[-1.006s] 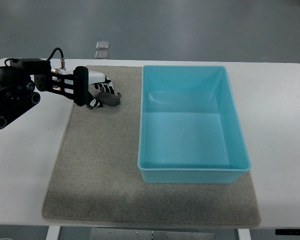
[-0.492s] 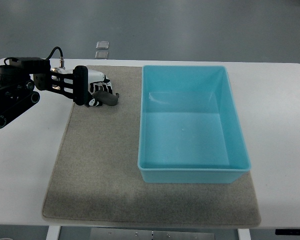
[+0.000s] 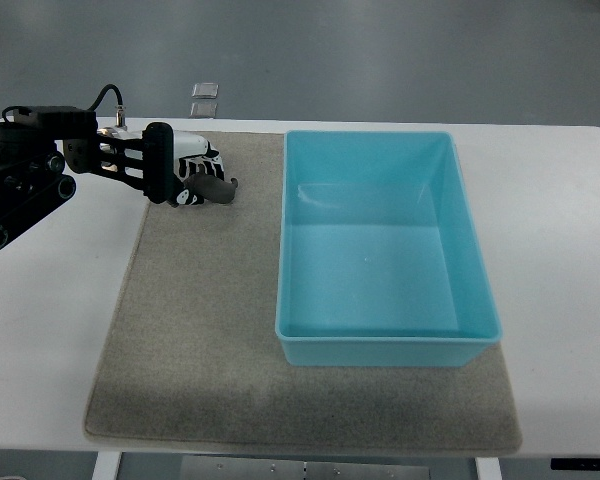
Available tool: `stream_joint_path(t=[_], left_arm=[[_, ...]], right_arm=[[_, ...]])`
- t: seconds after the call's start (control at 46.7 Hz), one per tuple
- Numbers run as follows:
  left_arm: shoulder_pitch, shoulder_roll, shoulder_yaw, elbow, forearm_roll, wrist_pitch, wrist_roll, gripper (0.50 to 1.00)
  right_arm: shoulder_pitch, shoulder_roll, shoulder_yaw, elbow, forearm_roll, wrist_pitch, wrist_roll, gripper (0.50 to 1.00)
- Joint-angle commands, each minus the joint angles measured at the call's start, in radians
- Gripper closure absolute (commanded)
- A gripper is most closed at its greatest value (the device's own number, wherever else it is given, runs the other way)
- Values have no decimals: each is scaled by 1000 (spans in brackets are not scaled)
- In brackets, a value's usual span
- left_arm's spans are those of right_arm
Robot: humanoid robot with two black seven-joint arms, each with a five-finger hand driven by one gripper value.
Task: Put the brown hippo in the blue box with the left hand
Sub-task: 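Lift the hippo and carry it over the blue box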
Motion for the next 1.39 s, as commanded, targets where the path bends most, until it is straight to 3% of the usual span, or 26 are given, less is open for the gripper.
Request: stream_joint_path(t=[0.0,0.171,0.385,0.685,0.856,1.113,1.37], left_arm=[[-30,22,-14,-5,-1,1,-2,1000],[-103,61,-17,-28,-7,-3,-2,1000],[-127,121,-40,-178,-7,-8,-2,1000],[-151,108,-40,-342,-5,-16,-2,1000],[-163,33,-32,-372,-5,-16,-2,1000],[-197,-128,28,-318,8,-17,4,1000],[-179,-218,85,-274,10,-16,15,1000]], right_arm=[[0,0,0,0,0,0,0,564],[0,0,0,0,0,0,0,564],[0,0,0,0,0,0,0,564],[0,0,2,0,0,0,1,564],[0,0,0,0,0,0,0,564],[0,0,0,0,0,0,0,564],[0,0,0,0,0,0,0,564]])
